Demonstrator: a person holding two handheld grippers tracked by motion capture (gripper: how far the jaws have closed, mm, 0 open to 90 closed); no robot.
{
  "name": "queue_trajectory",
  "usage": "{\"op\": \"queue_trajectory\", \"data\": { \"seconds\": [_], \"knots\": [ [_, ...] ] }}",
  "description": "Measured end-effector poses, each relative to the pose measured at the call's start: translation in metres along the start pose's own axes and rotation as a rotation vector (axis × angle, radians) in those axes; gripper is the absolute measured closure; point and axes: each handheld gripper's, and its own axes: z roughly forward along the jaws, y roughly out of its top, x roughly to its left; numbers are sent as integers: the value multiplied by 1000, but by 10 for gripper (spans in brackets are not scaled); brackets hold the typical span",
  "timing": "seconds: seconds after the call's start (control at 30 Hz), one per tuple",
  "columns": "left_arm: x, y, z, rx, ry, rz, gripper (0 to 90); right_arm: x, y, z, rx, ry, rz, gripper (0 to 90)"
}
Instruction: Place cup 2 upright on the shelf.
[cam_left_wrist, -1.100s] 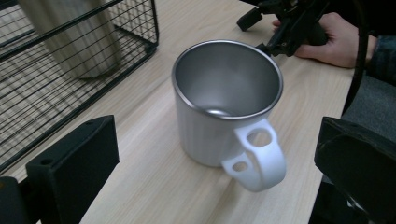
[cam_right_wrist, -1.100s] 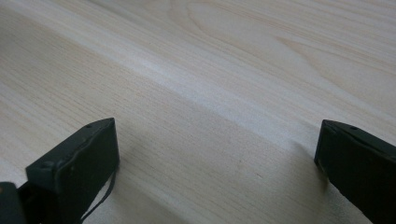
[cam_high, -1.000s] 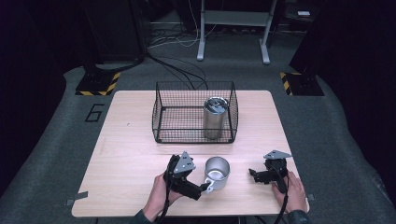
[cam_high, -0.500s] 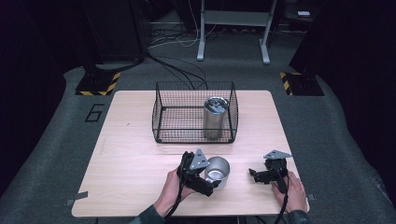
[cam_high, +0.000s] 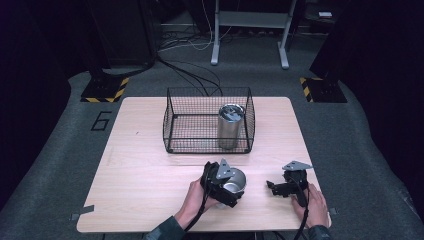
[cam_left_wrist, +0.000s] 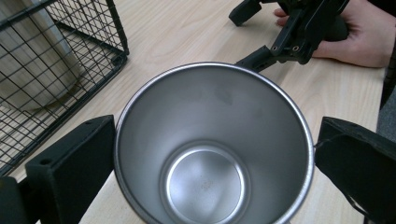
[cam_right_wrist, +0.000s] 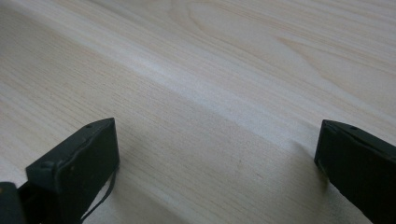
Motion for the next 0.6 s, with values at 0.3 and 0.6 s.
{"op": "queue_trajectory", "data": {
  "seconds": [0.3,0.6],
  "knots": [
    [0,-2,10,3,25,-1,48,0,0,0,-1,3,-1,0],
    [-1,-2,9,14,33,-6,59,0,0,0,-1,4,0,0]
  ]
}}
